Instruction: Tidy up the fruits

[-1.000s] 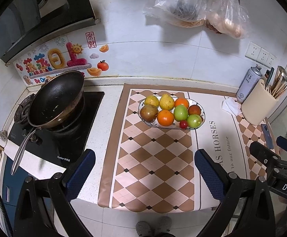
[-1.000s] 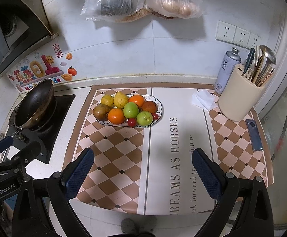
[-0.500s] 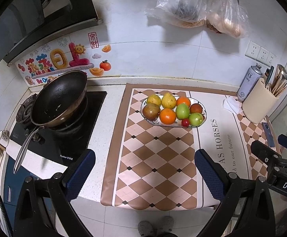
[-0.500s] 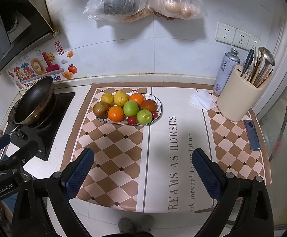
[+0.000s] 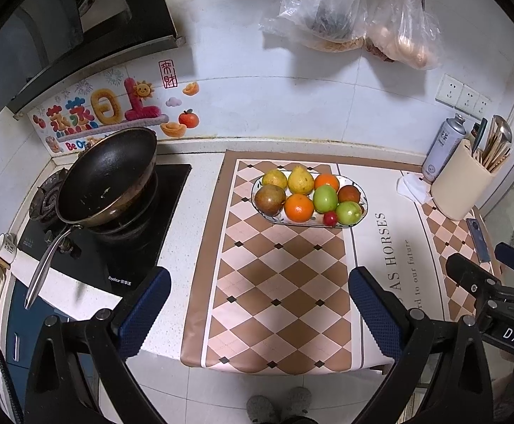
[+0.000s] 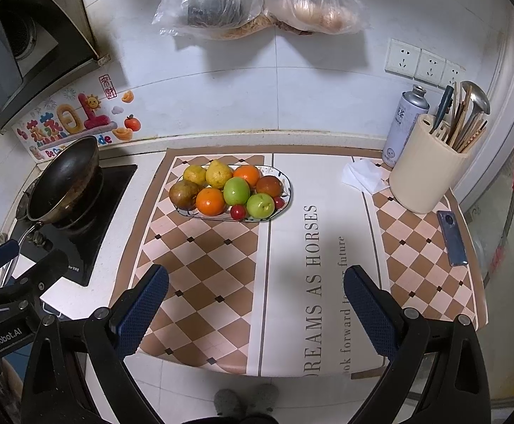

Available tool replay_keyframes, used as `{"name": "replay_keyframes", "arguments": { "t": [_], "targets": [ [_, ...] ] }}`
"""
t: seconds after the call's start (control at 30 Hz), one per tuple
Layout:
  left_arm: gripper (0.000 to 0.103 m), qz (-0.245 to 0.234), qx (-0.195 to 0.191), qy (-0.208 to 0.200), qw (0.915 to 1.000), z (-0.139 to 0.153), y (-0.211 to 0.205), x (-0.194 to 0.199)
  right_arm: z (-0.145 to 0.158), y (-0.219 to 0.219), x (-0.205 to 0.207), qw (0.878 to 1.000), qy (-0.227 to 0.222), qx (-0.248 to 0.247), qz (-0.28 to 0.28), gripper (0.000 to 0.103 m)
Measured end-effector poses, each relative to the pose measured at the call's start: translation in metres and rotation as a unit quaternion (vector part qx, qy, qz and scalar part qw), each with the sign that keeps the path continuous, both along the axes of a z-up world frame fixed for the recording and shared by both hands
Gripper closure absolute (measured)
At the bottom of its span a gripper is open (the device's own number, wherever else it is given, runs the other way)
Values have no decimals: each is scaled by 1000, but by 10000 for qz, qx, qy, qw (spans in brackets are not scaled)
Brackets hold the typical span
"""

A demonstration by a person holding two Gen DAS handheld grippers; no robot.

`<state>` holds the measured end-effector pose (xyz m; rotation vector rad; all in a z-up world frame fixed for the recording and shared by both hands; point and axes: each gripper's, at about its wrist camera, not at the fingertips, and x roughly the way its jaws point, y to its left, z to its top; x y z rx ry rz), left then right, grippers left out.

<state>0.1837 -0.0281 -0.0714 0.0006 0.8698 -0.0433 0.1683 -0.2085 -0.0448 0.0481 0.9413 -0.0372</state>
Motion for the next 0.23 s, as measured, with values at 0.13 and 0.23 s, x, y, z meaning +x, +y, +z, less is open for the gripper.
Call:
{"name": "replay_keyframes", "arguments": {
  "t": [0.13,0.23],
  "targets": [
    [0,-15,0,-13,10000,1,0,-2,0,0,-1,10000,-6,-2,5,2],
    [0,-14,-1,-76,10000,4,0,-5,1,3,-5,10000,-24,-18,4,2]
  ]
}}
